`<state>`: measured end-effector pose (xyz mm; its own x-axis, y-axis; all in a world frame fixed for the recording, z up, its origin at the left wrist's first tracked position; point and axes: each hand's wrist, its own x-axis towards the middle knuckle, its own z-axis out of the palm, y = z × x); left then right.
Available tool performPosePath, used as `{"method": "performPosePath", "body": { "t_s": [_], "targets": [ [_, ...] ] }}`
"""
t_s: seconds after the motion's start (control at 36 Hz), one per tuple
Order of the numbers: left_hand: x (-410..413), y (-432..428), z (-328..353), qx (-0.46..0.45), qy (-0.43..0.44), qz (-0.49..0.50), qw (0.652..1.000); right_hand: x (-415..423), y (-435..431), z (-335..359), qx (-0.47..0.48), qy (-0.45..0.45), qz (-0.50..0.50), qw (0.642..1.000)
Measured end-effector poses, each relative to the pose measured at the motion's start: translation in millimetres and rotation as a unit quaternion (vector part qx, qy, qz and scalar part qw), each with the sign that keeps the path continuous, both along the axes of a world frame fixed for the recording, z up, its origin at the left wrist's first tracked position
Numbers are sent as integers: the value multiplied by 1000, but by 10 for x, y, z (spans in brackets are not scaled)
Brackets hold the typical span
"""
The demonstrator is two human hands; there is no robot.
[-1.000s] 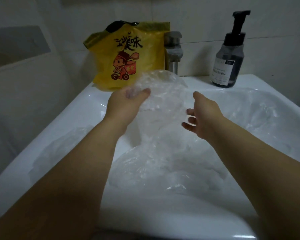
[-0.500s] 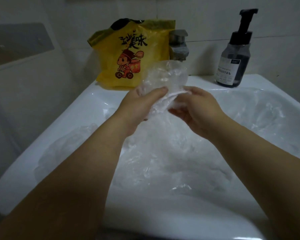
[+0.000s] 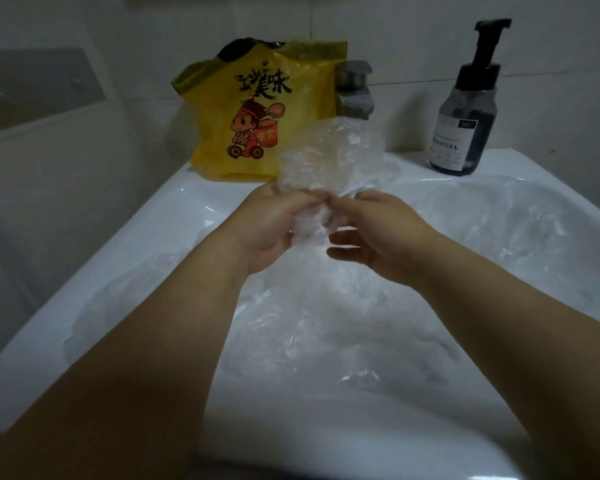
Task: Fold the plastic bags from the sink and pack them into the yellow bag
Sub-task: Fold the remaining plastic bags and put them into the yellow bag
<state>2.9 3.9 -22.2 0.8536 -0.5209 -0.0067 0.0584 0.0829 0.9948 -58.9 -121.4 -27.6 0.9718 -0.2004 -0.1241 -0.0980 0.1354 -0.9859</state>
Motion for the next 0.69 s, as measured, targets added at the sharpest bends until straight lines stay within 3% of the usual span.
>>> {"method": "performPosePath", "body": {
  "t_s": [0.17, 0.28, 0.33, 0.44, 0.56, 0.61, 0.69],
  "targets": [
    [41, 39, -4, 78, -33, -12, 996, 58, -128, 81, 137, -54, -74, 986],
    [-5, 71, -50, 233, -59, -44, 970, 77, -142, 76, 146, -80, -66, 984],
    [-62, 85, -20, 256, -48, -90, 961, 84, -149, 65, 121, -91, -76, 986],
    [-3, 142, 62, 146, 29, -86, 985, 80, -195, 9, -73, -50, -125, 988],
    [34, 152, 122, -8, 65, -86, 994, 50, -175, -4, -126, -35, -121, 984],
    [-6, 116, 137, -21, 56, -81, 995, 41, -160, -8, -138, -39, -103, 984],
    [33, 77, 75, 56, -9, 20, 998, 50, -149, -13, -139, -27, -120, 983]
  ]
}}
